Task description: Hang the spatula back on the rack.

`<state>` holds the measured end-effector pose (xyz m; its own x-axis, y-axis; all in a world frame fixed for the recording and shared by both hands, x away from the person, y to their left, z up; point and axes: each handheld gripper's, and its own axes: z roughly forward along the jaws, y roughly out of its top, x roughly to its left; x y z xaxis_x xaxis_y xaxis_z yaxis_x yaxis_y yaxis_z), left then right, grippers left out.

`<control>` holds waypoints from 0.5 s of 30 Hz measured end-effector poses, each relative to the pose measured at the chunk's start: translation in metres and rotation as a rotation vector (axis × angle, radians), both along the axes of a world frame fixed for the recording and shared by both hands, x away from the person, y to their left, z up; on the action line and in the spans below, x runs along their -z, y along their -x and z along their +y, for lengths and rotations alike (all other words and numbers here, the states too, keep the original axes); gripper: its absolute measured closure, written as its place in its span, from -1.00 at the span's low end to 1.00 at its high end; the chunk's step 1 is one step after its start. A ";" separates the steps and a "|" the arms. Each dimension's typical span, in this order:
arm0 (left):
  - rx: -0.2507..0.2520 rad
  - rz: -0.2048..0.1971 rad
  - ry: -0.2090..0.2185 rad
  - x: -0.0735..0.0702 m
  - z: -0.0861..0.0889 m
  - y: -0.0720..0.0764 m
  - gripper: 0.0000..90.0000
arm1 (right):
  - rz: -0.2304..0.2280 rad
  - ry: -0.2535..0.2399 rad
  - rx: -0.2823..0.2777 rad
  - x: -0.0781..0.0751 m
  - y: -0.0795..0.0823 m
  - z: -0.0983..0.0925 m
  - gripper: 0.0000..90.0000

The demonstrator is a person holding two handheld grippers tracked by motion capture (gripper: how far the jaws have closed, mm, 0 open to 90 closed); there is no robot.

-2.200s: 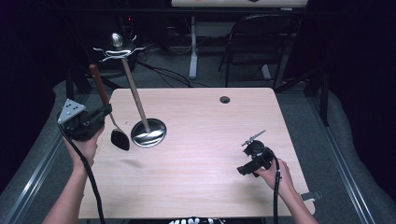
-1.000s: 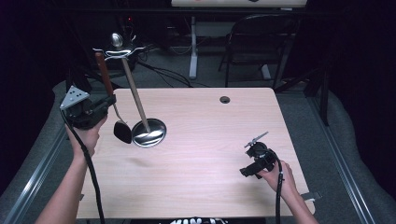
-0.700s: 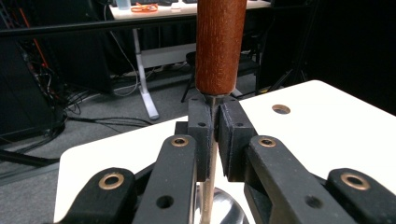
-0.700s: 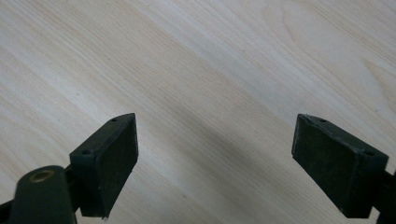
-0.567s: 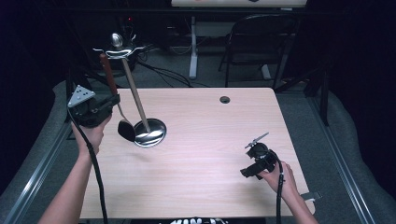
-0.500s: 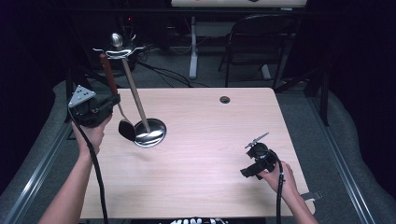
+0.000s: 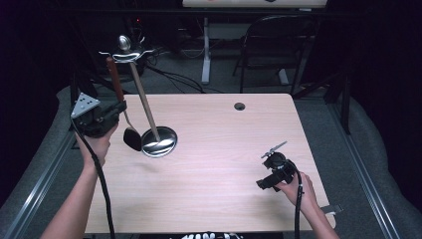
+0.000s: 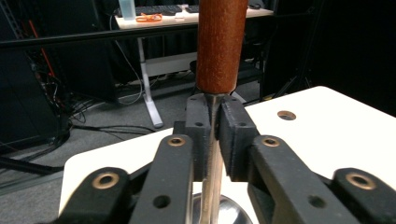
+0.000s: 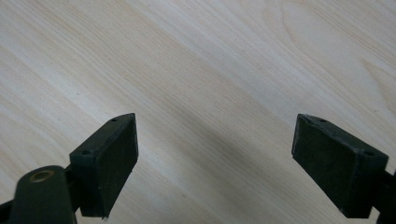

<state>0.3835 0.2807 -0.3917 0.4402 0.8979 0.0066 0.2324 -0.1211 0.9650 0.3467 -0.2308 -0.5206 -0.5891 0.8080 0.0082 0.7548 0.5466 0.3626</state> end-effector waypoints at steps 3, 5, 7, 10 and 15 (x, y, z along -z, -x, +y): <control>0.000 0.013 -0.003 -0.002 0.003 0.002 0.59 | 0.002 -0.007 -0.002 0.000 0.000 -0.001 -0.68; -0.020 0.036 -0.016 -0.001 0.004 0.005 0.23 | 0.008 -0.007 -0.002 0.001 -0.001 0.000 -0.68; -0.028 0.055 -0.029 0.000 0.004 0.009 -0.13 | 0.003 -0.005 0.001 0.000 0.000 0.000 -0.68; -0.037 0.086 -0.037 0.006 0.005 0.017 -0.55 | -0.006 -0.015 0.007 -0.001 0.001 0.000 -0.68; -0.066 0.178 -0.074 0.027 0.005 0.032 -0.83 | 0.004 0.005 -0.004 0.000 0.000 -0.001 -0.68</control>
